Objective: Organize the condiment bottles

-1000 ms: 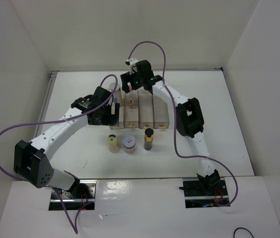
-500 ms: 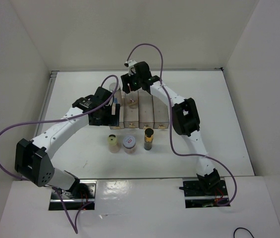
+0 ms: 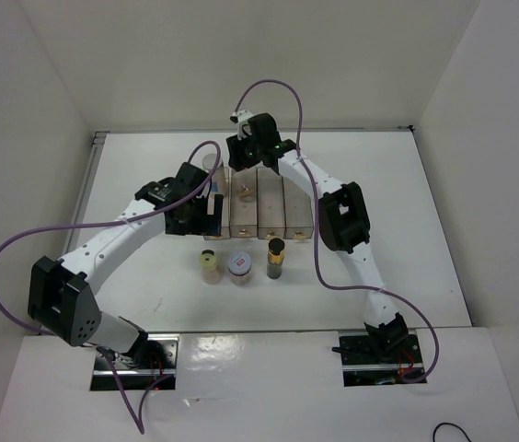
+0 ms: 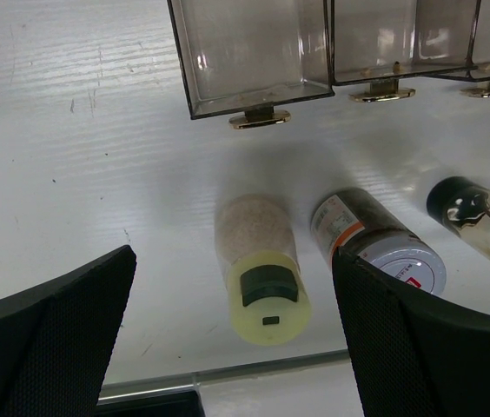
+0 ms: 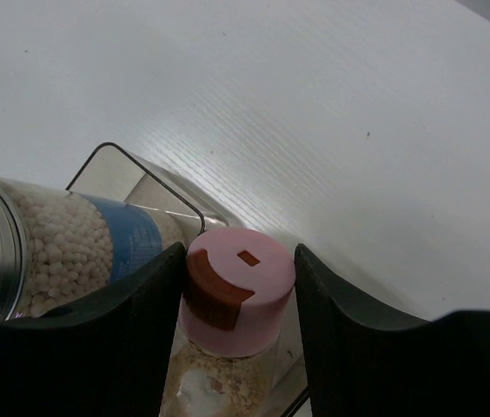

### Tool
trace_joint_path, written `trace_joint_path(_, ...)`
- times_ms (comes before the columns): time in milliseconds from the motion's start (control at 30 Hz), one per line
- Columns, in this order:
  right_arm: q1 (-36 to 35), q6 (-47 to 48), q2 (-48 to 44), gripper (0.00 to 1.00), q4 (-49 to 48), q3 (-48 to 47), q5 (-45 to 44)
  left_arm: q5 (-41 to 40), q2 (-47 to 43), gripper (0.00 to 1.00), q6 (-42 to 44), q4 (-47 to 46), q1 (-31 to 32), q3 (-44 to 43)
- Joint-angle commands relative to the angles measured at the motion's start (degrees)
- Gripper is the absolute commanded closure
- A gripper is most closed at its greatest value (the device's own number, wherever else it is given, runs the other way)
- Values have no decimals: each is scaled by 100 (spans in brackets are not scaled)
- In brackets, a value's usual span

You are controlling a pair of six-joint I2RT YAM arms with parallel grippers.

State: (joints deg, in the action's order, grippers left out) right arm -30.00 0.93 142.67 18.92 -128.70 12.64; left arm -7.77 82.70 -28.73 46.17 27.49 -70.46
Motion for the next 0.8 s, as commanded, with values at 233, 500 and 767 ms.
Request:
trace_joint_path(233, -41, -22, -836, 68, -212, 783, -78, 65, -25, 0, 17, -99, -33, 58)
trace_joint_path(500, -94, -75, -1769, 71, -854, 1761, -324, 118, -131, 0, 17, -152, -33, 111)
trace_joint_path(767, -269, -207, -2243, 74, -1417, 2542, -797, 118, -236, 0, 17, -152, -33, 216)
